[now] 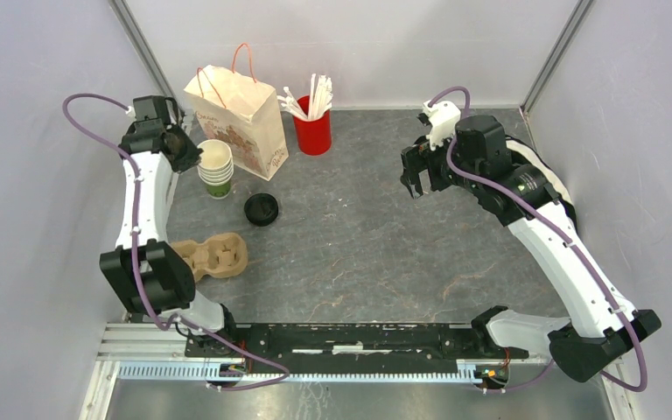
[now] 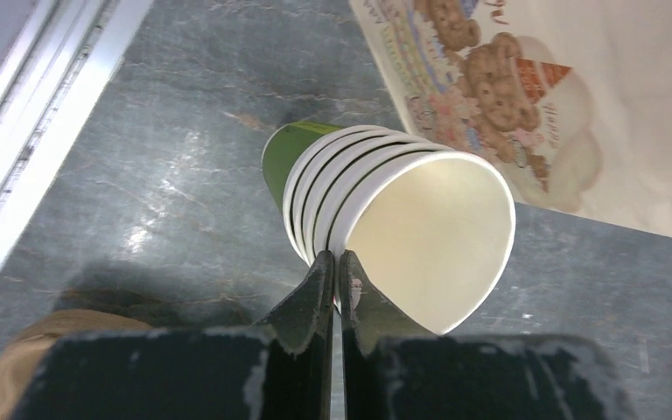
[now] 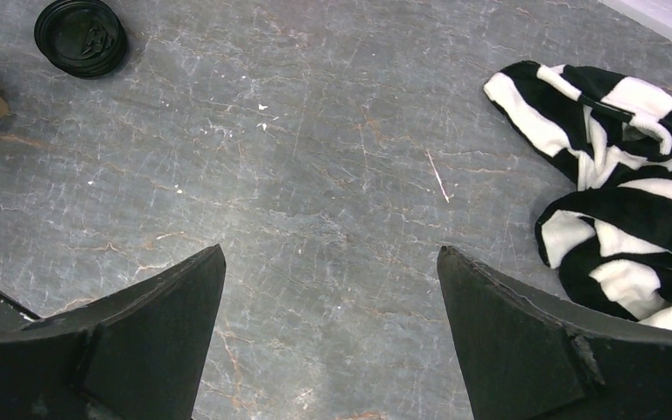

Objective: Pack the takeout coffee

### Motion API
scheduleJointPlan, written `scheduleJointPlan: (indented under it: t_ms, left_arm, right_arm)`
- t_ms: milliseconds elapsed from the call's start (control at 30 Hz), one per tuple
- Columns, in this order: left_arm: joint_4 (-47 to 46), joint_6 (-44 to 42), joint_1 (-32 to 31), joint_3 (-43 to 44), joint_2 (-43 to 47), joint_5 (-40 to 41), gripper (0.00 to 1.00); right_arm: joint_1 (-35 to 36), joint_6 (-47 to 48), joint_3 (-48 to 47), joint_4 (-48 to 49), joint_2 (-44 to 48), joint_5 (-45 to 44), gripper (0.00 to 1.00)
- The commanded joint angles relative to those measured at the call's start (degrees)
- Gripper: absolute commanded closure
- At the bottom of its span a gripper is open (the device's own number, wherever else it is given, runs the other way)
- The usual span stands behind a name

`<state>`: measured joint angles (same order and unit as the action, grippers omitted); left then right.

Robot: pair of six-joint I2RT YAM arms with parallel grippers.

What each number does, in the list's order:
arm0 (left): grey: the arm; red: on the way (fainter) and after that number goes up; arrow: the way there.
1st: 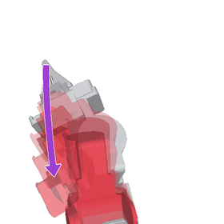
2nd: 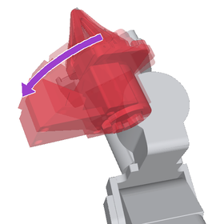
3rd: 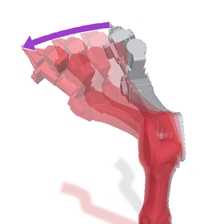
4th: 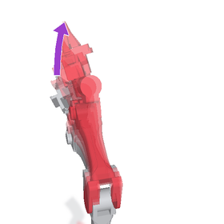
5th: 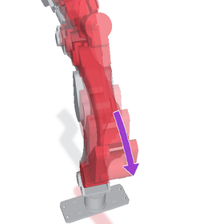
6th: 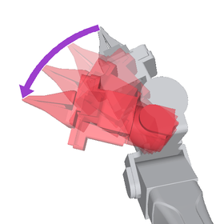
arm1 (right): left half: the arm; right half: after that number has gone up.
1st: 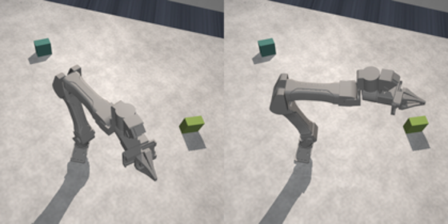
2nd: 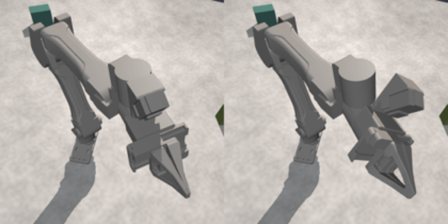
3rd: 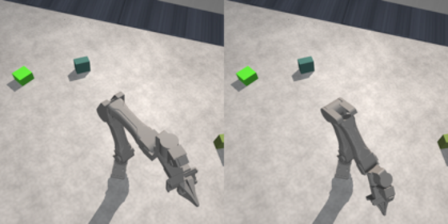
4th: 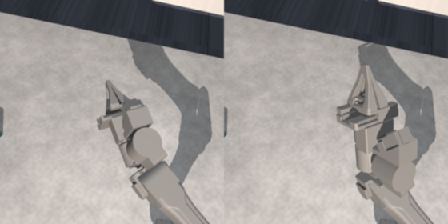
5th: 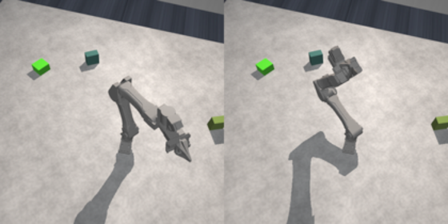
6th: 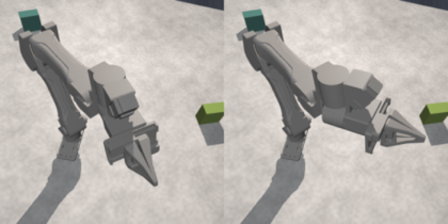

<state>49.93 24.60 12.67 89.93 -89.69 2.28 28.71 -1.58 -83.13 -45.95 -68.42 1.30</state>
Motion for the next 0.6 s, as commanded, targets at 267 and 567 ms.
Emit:
scheduleJointPlan:
  t_ms: [267, 567]
  left_arm:
    - [-14.16, 9.68, 3.83, -10.93, 8.3, -8.57, 0.98]
    - [-12.48, 14.2, 5.55, -10.85, 9.27, -14.91, 0.98]
  right_arm:
    - [1.04, 0.51, -0.61, 2.13, 0.59, -0.37, 0.02]
    - [1.87, 0.68, -1.5, 1.69, -0.14, -0.33, 0.02]
